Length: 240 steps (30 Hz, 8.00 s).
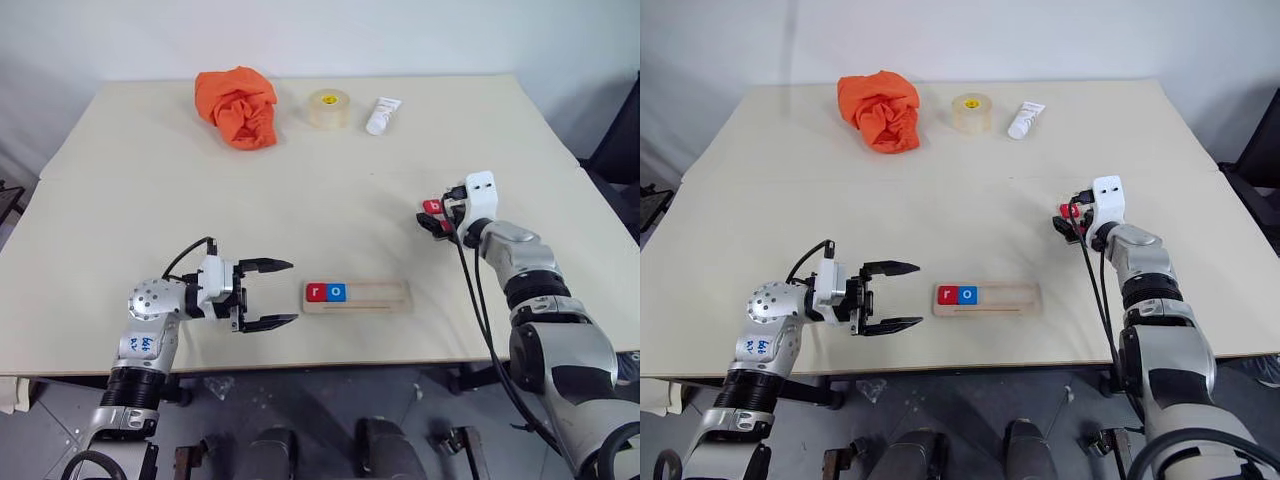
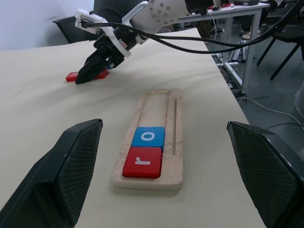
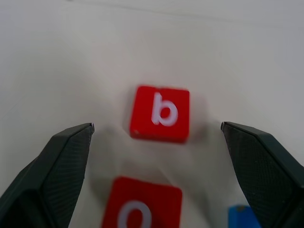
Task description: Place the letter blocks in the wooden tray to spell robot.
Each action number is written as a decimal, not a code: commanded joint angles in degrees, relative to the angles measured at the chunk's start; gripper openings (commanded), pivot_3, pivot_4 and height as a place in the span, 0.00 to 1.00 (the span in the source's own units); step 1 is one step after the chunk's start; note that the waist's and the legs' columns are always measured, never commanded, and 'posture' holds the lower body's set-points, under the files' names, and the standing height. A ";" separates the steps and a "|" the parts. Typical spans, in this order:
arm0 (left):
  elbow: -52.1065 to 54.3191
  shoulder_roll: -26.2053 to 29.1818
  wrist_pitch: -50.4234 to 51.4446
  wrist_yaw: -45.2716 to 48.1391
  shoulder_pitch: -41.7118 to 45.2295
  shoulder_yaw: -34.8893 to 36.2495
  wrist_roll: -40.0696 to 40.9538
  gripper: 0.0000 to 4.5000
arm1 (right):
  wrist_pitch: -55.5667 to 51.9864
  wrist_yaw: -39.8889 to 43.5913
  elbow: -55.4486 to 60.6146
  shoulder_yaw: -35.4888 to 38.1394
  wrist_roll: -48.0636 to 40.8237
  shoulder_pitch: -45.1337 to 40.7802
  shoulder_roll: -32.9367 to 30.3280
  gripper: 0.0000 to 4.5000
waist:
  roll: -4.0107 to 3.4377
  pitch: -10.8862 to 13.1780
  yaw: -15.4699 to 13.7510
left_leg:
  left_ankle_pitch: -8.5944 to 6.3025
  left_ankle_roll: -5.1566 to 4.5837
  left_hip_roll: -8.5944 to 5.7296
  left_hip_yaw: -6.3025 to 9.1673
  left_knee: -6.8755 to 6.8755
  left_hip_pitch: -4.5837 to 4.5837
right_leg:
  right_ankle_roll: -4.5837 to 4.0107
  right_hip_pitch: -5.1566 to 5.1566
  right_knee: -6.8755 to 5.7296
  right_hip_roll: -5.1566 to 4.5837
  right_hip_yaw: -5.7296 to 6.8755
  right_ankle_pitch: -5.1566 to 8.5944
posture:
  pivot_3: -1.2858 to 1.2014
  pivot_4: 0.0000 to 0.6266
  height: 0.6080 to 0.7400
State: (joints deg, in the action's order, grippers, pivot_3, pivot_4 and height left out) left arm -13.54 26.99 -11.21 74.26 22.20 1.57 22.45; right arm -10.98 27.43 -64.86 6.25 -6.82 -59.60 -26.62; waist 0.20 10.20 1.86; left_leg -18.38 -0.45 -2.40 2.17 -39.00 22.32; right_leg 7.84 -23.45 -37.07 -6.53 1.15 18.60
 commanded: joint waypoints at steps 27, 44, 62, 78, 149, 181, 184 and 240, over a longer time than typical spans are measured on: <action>-3.06 2.30 -1.97 2.28 0.49 1.47 1.50 1.00 | -27.69 -3.46 64.10 7.24 -9.23 26.77 -1.57 0.32 | -0.07 -0.03 -0.96 | -0.06 0.11 0.04 0.43 0.02 0.17 | -0.02 -0.02 0.04 -0.07 -0.06 -0.01 | 0.52 0.24 1.00; -14.12 1.18 -4.27 8.06 7.49 0.57 0.66 1.00 | -51.45 -16.46 105.27 15.88 -16.72 59.06 9.04 0.32 | -0.06 -0.03 -1.65 | -0.04 0.02 -0.06 0.16 0.03 -0.01 | -0.04 -0.01 0.10 0.04 -0.24 0.00 | 0.52 0.24 1.00; -13.85 0.45 -4.30 9.22 8.76 0.16 0.87 1.00 | -42.36 12.09 99.14 14.86 -22.90 61.96 -19.29 0.99 | -0.03 -0.01 -1.83 | -0.10 -0.13 -0.06 0.08 0.03 -0.04 | -0.03 0.07 0.20 0.08 -0.09 0.00 | 0.52 0.24 1.00; -11.03 -0.11 -3.77 12.37 5.36 -1.30 1.41 1.00 | -12.98 41.59 59.93 -10.52 -7.02 37.58 -33.69 0.99 | 0.03 0.02 -1.79 | -0.07 -0.12 -0.01 -0.04 -0.05 -0.05 | -0.02 0.06 0.27 0.02 -0.06 0.00 | 0.52 0.24 1.00; -2.44 5.97 -1.86 6.83 -0.76 3.36 3.48 1.00 | -20.15 48.87 61.13 -32.05 4.07 11.60 -11.86 0.71 | 0.02 0.02 -1.57 | -0.12 0.06 0.04 0.13 -0.04 0.07 | -0.05 -0.07 0.30 -0.05 0.12 -0.01 | 0.52 0.24 1.00; -3.21 5.18 -1.57 5.52 0.77 2.27 3.02 1.00 | -25.38 45.15 68.57 -26.49 -1.63 20.72 -16.20 0.01 | 0.03 0.02 -1.66 | -0.15 0.07 0.08 0.17 -0.01 0.08 | -0.05 -0.03 0.43 -0.09 0.12 -0.01 | 0.52 0.24 1.00; -2.86 5.28 -1.50 5.28 0.52 2.29 3.01 1.00 | -24.36 45.01 66.64 -27.26 -1.01 19.93 -15.10 0.01 | 0.02 0.02 -1.68 | -0.15 0.07 0.07 0.17 -0.01 0.08 | -0.05 -0.04 0.43 -0.07 0.13 -0.01 | 0.52 0.24 1.00; -15.13 3.41 -4.45 8.63 8.37 1.85 1.82 1.00 | -24.52 17.44 79.49 26.39 -20.19 57.34 -16.26 1.00 | 0.02 0.02 -1.94 | -0.14 0.01 0.04 0.07 -0.02 0.00 | -0.03 0.08 0.34 0.02 0.08 -0.02 | 0.52 0.24 1.00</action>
State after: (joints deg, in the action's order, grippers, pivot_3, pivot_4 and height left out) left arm -28.50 29.69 -14.87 82.40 29.40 2.30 24.27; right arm -35.51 45.67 12.68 30.54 -25.78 -2.40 -42.78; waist 0.22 10.22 -0.08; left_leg -18.52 -0.44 -2.37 2.24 -39.03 22.32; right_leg 7.81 -23.37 -36.74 -6.51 1.23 18.58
